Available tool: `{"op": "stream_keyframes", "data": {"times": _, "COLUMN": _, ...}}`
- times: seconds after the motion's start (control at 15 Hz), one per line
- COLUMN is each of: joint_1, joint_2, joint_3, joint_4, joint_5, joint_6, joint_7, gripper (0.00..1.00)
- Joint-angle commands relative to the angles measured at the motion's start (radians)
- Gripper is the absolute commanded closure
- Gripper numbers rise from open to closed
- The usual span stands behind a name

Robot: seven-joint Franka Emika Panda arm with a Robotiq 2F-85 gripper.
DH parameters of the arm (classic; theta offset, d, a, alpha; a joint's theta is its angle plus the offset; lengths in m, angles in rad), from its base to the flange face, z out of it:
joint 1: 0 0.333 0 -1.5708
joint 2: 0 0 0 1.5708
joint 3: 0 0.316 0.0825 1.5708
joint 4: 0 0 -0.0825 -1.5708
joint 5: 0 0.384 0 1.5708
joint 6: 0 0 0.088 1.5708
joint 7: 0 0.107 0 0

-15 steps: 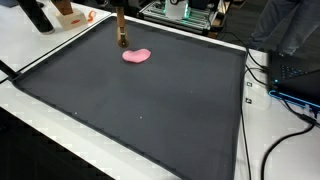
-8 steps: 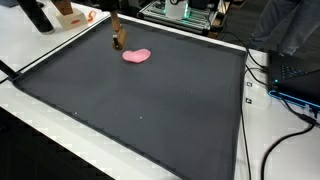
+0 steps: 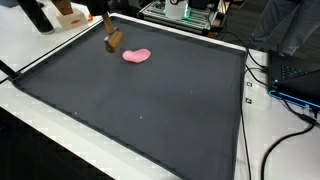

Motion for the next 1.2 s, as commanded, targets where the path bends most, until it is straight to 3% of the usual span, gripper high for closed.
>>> {"op": "stream_keyframes", "data": {"times": 0.0, "joint_1": -0.043, "joint_2": 0.049, "joint_3": -0.005, "joint_4": 0.051, "joint_5": 0.067, "joint_6": -0.048, "joint_7": -0.050, "gripper": 0.76}}
{"op": "stream_keyframes", "data": {"times": 1.13, "joint_1": -0.127, "joint_2": 0.143, "joint_3": 0.006, "joint_4": 0.121, "joint_5": 0.135, "joint_6": -0.099, "joint_7": -0.138, "gripper": 0.76}}
